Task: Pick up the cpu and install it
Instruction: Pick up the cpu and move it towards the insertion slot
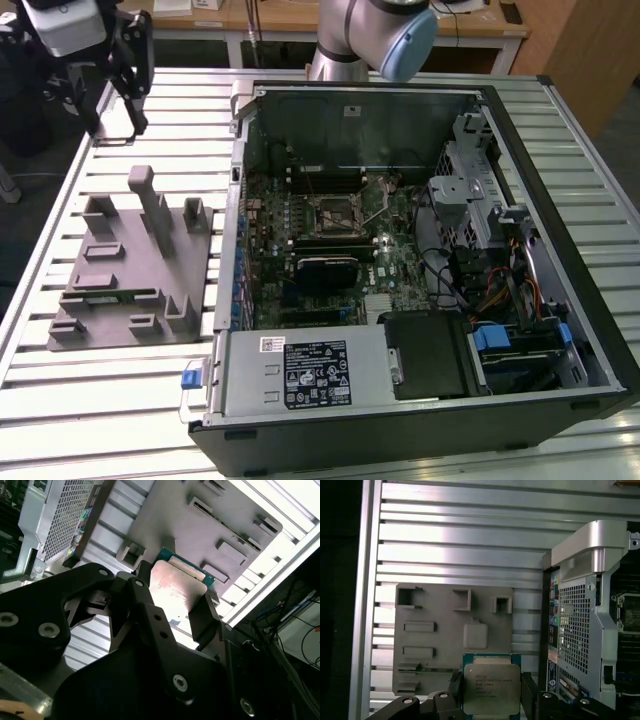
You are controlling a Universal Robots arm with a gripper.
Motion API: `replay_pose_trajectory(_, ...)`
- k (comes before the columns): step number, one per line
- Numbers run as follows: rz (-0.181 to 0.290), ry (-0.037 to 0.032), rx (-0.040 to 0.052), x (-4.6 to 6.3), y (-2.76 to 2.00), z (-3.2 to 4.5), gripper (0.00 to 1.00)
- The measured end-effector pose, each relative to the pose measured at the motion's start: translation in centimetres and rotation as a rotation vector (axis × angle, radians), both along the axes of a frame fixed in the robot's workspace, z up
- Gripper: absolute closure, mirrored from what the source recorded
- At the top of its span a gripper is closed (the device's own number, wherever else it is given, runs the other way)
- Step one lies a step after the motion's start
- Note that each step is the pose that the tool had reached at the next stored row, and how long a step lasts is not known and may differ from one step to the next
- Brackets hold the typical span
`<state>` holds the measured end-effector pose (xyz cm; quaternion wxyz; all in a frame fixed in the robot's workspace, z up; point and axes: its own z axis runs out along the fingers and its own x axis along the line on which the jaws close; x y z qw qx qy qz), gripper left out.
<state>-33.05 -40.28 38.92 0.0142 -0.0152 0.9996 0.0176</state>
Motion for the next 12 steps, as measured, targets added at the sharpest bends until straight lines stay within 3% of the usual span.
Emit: replay_pose_trajectory(12,0.0,0.0001,0.0,4.5,0.0,0.0,0.45)
